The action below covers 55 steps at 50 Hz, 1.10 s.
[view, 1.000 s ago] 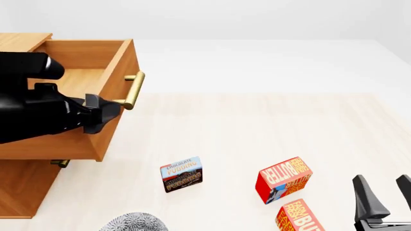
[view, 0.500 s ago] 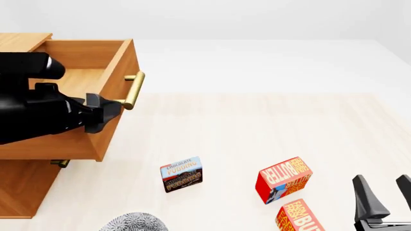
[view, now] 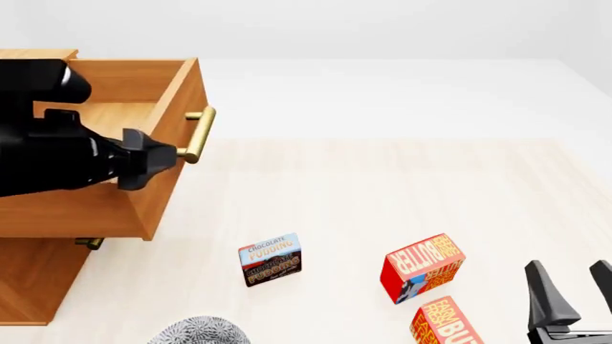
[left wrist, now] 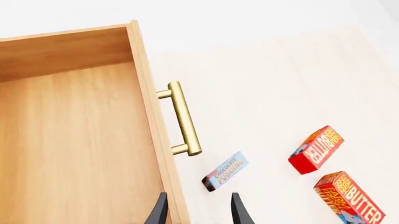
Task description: Put the chocolate pudding in the top drawer of the cabinet and close it.
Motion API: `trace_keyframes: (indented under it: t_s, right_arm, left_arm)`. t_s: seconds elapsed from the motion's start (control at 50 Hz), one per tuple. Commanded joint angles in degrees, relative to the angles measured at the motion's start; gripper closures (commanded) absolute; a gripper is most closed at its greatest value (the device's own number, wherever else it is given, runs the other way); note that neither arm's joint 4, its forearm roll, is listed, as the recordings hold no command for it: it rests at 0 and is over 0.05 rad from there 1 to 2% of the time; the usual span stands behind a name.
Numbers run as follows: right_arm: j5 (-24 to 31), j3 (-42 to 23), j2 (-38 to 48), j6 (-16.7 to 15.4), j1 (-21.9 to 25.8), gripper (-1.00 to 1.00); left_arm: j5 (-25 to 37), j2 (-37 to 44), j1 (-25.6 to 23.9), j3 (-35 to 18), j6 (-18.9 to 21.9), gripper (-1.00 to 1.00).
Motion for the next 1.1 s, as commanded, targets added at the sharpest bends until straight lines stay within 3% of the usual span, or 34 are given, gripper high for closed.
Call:
trace_keyframes:
  t_s: [0.02, 0.4, 0.66, 0.94, 1.1]
  right_arm:
    - [0.0, 0.0, 0.0, 0.0, 0.0, -1.00]
    - [0.6, -0.3, -0.3, 0.0, 0.0, -1.00]
    - [0.7, -0.5, -0.3, 0.0, 0.0, -1.00]
    - [0.5, -0.3, -0.1, 0.0, 0.0, -1.00]
    - [0.3, -0.3, -0.1, 0.0, 0.0, -1.00]
  left_arm:
    - [4.2, -0.1, -0.6, -6.6, 3.9, -1.00]
    - [8.4, 1.0, -3.5, -15.5, 7.1, -1.00]
    - [7.6, 3.3, -8.3, -21.2, 13.7, -1.00]
    - [2.6, 6.2, -14.9, -17.6, 19.1, -1.00]
    - [-0.5, 6.3, -14.5, -14.2, 20.0, -1.00]
